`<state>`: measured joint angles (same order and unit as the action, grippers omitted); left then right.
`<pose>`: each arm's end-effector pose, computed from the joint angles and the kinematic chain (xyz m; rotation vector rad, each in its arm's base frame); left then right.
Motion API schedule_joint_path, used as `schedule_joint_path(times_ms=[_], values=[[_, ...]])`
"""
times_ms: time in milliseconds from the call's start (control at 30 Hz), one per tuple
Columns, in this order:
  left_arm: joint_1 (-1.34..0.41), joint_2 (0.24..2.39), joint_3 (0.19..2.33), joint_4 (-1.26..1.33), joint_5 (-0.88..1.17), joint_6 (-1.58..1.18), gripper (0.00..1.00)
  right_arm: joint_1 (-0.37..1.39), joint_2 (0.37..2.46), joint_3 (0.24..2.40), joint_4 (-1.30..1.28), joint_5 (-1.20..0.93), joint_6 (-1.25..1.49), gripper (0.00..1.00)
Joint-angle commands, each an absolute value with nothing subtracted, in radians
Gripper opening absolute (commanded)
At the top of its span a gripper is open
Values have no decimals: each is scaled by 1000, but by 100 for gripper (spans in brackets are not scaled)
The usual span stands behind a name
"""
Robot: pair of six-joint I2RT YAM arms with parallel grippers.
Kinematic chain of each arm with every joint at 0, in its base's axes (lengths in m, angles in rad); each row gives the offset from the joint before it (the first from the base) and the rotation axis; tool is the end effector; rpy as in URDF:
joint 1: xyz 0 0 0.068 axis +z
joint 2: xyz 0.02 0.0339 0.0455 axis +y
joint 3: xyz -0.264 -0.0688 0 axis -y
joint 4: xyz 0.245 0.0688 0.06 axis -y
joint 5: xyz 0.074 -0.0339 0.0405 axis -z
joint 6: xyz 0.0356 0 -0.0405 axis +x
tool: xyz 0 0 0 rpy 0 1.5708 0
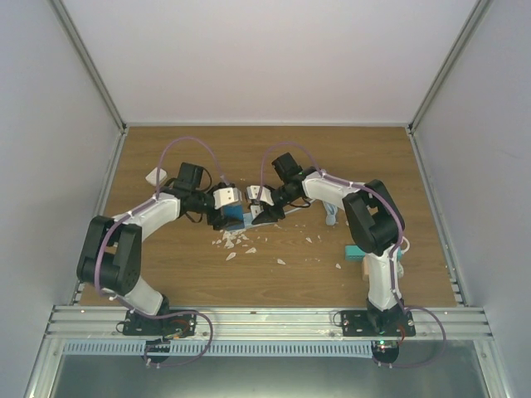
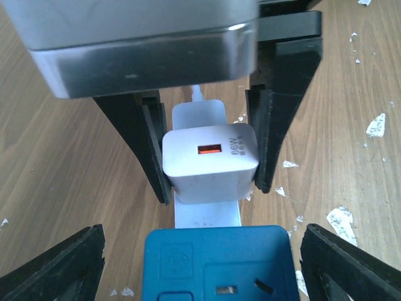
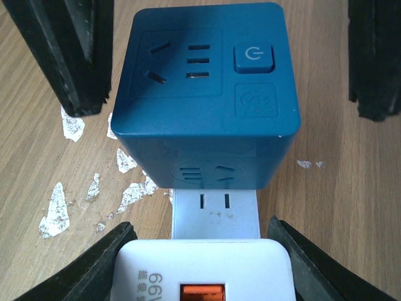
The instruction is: Pull the plug off the socket
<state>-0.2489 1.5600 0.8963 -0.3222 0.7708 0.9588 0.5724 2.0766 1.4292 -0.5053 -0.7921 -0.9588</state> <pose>0.2866 -0.0984 0.1908 1.5175 1.7115 -0.6261 0.3391 0.2486 0.1541 -1.8501 1.6119 0.9034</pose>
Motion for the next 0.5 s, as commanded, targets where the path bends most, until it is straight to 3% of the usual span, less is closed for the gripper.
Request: schedule_joint_path(times_ms=[0,267,367,467], values=[[-262,1608,942,-326,792,975,84,565,2149,1413,-546,-640,-954,8],[-262,1611,916,-357,765,1027,83,565,2153,1419,-553,-641,-953,8],[-262,1607,923,-349,785,1024,73,565,2158,1425,-556,-639,-953,8],[-266,1605,940,-345,802,1020,57,565,2166,1436,-565,-637,-953,8]])
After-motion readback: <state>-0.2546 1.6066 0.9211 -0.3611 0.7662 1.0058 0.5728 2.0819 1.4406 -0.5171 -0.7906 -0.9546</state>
